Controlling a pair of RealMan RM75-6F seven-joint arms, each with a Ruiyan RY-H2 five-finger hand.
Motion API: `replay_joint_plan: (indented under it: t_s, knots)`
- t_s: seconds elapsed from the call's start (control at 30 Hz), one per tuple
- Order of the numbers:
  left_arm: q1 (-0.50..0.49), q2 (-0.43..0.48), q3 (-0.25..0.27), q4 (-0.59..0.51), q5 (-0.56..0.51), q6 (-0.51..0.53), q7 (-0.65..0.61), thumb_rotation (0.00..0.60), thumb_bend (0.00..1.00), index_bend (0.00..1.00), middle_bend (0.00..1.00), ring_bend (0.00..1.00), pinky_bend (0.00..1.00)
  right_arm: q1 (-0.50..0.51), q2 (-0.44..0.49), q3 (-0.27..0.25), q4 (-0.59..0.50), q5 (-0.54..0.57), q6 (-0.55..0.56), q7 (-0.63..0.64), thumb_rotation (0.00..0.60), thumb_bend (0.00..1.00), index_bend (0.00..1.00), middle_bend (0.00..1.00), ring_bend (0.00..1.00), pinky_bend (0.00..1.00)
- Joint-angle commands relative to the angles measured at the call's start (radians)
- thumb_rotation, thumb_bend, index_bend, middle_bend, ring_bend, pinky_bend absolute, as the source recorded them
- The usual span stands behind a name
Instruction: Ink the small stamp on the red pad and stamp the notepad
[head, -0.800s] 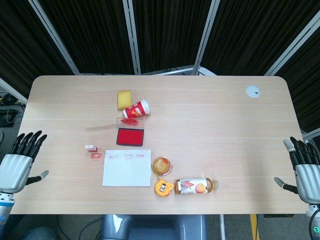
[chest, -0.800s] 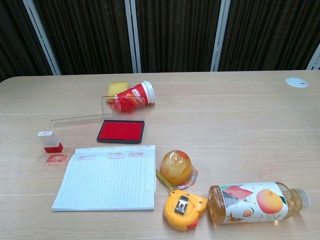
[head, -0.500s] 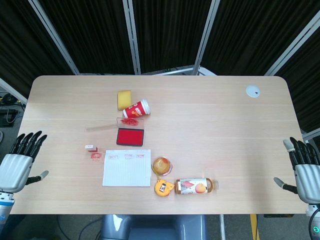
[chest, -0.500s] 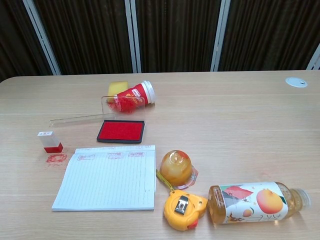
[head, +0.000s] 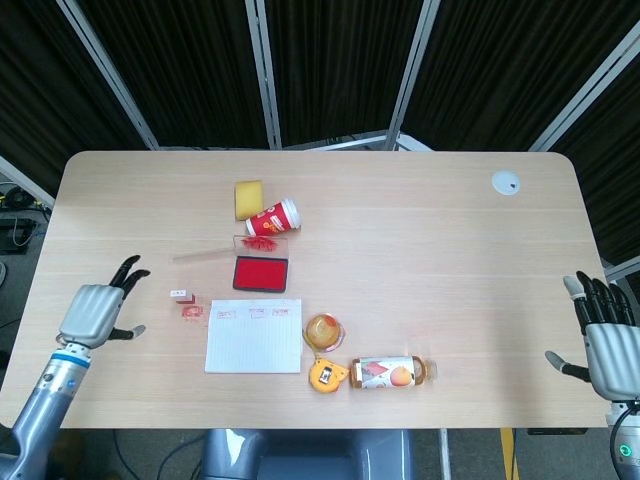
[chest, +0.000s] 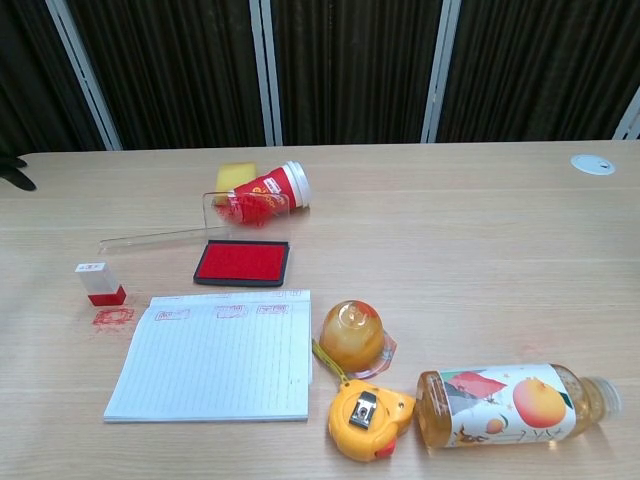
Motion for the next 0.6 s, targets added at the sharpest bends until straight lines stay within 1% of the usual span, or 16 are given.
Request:
replay_joint_plan:
  t_s: [0.03, 0.17, 0.37, 0.5, 0.6]
  knots:
    - [-0.078, -0.121, -0.053, 0.095, -0.146, -0.092, 0.084, 0.6, 0.01, 0.22, 0.15, 0.79, 0.85, 0.005, -0.006, 0.006, 0.007, 0.021, -0.012, -0.01, 0.6, 0.0, 0.0, 0.0, 0.0, 0.0]
    - [-0.113, -0.188, -0.063, 0.168, -0.199, -0.133, 0.087, 0.6, 0.04, 0.27, 0.21, 0.82, 0.87, 0.011, -0.012, 0.016, 0.025, 0.059, -0.033, -0.014, 0.6, 0.0, 0.0, 0.0, 0.0, 0.0]
    - [-0.142, -0.248, -0.062, 0.241, -0.211, -0.152, 0.067, 0.6, 0.08, 0.3, 0.31, 0.83, 0.88, 0.014, -0.016, 0.023, 0.037, 0.083, -0.04, -0.016, 0.6, 0.0, 0.0, 0.0, 0.0, 0.0]
    - [-0.151, -0.265, -0.056, 0.264, -0.208, -0.148, 0.064, 0.6, 0.12, 0.34, 0.37, 0.83, 0.88, 0.015, -0.017, 0.025, 0.042, 0.093, -0.045, -0.015, 0.6, 0.0, 0.0, 0.0, 0.0, 0.0]
    - [-0.155, -0.269, -0.052, 0.272, -0.207, -0.147, 0.063, 0.6, 0.16, 0.36, 0.38, 0.83, 0.88, 0.015, -0.017, 0.025, 0.045, 0.098, -0.047, -0.016, 0.6, 0.0, 0.0, 0.0, 0.0, 0.0]
